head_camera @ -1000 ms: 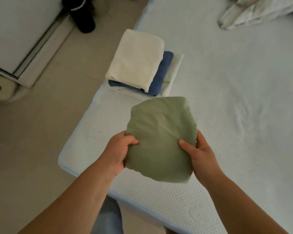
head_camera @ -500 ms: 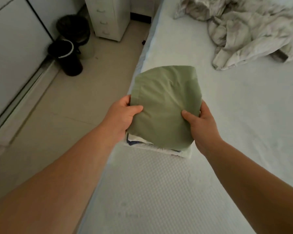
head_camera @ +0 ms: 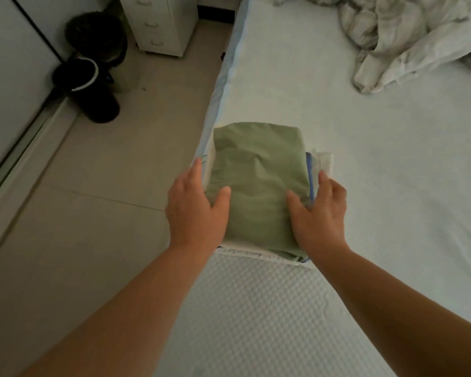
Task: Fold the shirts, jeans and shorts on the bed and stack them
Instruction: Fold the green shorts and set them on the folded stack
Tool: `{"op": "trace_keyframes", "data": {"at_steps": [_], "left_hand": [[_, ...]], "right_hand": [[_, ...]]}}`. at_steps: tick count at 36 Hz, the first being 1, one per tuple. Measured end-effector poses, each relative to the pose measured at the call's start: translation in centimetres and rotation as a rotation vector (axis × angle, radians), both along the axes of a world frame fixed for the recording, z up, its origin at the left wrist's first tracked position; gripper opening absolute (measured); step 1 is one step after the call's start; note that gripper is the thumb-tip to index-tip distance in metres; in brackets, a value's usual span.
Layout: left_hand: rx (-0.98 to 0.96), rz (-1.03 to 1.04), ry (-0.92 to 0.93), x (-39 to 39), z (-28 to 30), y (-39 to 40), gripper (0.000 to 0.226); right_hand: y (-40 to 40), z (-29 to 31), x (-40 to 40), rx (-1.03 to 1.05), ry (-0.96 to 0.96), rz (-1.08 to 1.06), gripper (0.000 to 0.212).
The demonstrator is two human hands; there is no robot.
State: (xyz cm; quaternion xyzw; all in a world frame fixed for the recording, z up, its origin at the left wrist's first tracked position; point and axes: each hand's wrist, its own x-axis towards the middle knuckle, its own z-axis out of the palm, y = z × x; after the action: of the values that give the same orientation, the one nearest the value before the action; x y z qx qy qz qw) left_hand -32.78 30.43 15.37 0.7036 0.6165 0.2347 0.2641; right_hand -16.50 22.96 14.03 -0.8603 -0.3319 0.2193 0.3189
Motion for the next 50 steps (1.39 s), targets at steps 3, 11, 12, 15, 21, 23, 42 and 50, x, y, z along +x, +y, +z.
{"op": "trace_keyframes", "data": {"at_steps": [3,11,12,15,21,23,42,50], "left_hand": [[0.107,-0.301,0.152,0.9,-0.1,0.3,0.067],[-0.235,-0.468,0.321,1.7,-7.1,1.0,0.078],[-0.237,-0.466,0.322,1.7,-7.4,1.1,0.078],[-0.28,-0.47,0.299,2.0,-7.4,1.6,0.077],[-0.307,-0.302,-0.229,0.5,-4.5,1.8,0.109],[-0.39,-0.139,-0.276,-0.2,-4.2,2.3,0.122],[-1.19,-0.015,-0.539,-1.4,-9.1,5.9,0.068],[-1.155,0.042,-0.555,-1.2,-7.1,4.7,0.082]], "right_hand": [[0.0,-0.1,-0.5,-0.003,-0.246,0.309,0.069],[0.1,-5.8,0.6,-0.222,-0.209,0.493,0.063],[0.1,-6.1,0.6,-0.214,-0.2,0.49,0.063],[0.5,-6.3,0.6,-0.22,-0.143,0.484,0.062],[-0.3,-3.1,2.7,-0.061,0.085,0.358,0.07],[-1.1,-2.7,3.8,-0.05,0.064,0.277,0.074],[0.4,-6.7,7.1,-0.354,0.838,-0.126,0.095],[-0.8,-5.1,6.4,-0.297,0.812,-0.135,0.067]]}}
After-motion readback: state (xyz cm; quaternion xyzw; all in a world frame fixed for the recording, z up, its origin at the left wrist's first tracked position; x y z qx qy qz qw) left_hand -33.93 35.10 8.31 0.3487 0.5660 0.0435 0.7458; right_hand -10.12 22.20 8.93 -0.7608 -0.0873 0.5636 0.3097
